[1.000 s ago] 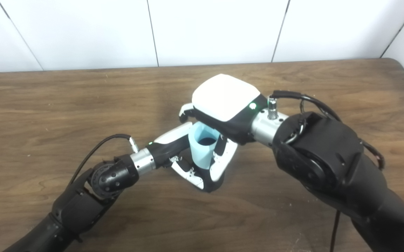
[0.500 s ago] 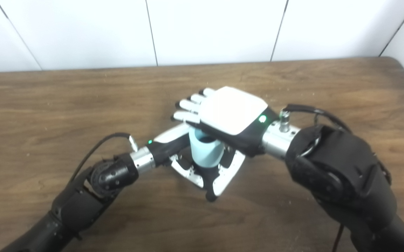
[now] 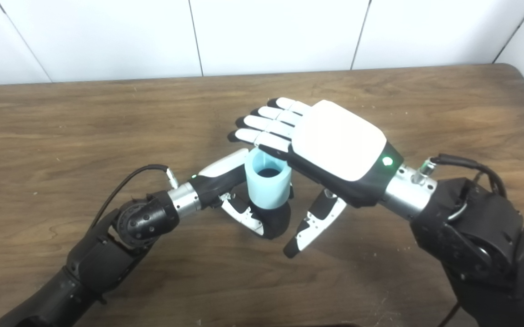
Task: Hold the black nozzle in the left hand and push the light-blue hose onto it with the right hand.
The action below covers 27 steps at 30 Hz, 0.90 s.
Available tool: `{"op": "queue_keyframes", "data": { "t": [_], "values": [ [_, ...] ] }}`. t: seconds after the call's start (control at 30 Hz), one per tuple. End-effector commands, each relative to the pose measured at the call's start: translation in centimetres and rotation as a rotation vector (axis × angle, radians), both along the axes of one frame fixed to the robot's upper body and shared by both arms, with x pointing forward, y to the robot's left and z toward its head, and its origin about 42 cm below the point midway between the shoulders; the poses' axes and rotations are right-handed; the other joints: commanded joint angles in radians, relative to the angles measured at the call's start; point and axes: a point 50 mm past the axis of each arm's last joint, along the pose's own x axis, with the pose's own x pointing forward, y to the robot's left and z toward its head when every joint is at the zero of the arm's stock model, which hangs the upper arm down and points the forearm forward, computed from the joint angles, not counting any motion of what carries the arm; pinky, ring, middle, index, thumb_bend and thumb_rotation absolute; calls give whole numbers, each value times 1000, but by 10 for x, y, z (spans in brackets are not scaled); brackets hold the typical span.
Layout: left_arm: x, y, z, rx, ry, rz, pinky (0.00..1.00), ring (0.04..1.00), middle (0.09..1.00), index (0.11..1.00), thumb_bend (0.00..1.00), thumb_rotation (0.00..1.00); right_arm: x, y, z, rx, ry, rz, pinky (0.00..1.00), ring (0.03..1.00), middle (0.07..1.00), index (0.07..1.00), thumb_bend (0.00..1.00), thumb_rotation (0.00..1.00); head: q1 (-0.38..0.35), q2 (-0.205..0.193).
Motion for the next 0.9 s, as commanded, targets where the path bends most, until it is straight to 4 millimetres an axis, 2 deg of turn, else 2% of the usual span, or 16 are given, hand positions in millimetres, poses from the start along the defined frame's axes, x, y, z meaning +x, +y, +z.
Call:
{"op": "queue_keyframes", "data": {
  "t": [0.0,0.07,0.23,0.37,0.87],
  "values": [
    [-26,18,-63,268,228,-23,789,647,538,481,502,85,-7,-5,8,25,-73,29,931,952,938,915,1000,570,0,0],
    [-26,18,-63,271,227,-19,781,637,535,480,502,85,-10,-7,3,31,-68,43,936,959,945,924,1000,570,2,-2],
    [-26,19,-61,283,215,-15,811,691,561,480,501,85,-16,-8,-19,42,-39,58,956,970,955,949,953,607,9,-3],
    [-24,21,-59,285,205,-23,838,720,579,479,501,85,-22,-8,-38,31,-6,53,993,993,979,986,935,569,5,-4],
    [-22,22,-59,279,199,-25,857,733,591,479,501,86,-21,-15,-63,38,-58,71,1000,1000,1000,1000,910,534,9,-5]
  ]
}}
